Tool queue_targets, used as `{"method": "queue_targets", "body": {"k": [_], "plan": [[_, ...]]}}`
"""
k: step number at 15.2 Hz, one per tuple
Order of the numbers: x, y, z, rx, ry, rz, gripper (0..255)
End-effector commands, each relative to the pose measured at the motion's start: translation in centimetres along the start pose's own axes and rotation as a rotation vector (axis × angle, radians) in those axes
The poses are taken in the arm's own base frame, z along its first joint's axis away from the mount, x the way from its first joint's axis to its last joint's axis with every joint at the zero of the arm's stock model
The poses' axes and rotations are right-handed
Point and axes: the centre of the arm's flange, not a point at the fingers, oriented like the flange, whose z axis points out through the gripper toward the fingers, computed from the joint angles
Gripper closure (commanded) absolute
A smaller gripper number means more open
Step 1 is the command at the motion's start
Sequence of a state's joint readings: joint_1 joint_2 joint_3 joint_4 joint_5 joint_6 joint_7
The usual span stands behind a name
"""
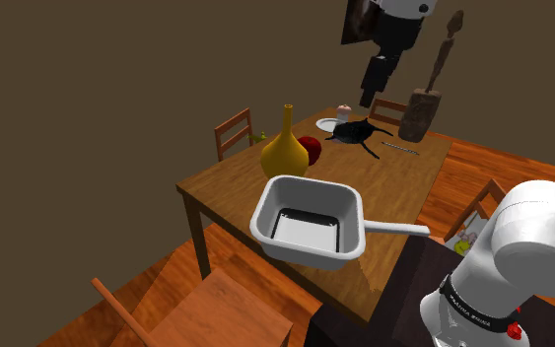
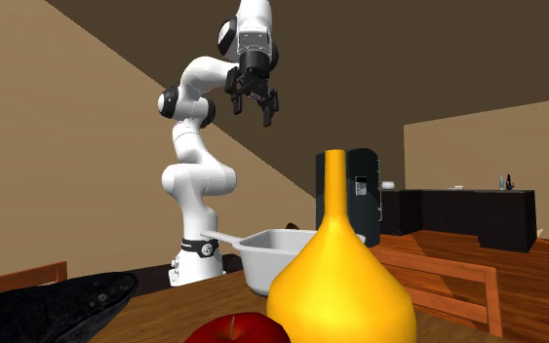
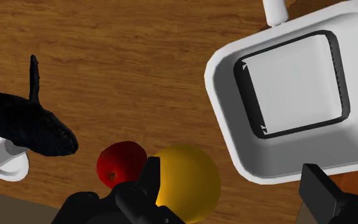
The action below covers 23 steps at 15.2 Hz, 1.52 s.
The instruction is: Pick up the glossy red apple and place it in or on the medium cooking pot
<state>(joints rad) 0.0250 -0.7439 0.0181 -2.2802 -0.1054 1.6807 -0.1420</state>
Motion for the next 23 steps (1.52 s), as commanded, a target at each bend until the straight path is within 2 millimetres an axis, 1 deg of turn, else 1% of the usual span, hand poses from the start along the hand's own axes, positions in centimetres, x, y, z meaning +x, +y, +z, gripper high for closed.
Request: {"method": "queue_targets", "body": {"k": [1, 6, 12, 17, 23], "plan": [[0.0, 0.0, 0.0, 0.000, 0.000, 0.000, 0], [1.3, 4.6, 4.7, 0.027, 0.048, -0.043, 0], [3.4, 9.8, 10.5, 0.058, 0.107, -0.095, 0], [5.6, 13.9, 15.3, 0.085, 0.155, -0.138, 0], [8.8, 18.6, 21.1, 0.117, 0.213, -0.189, 0]]}}
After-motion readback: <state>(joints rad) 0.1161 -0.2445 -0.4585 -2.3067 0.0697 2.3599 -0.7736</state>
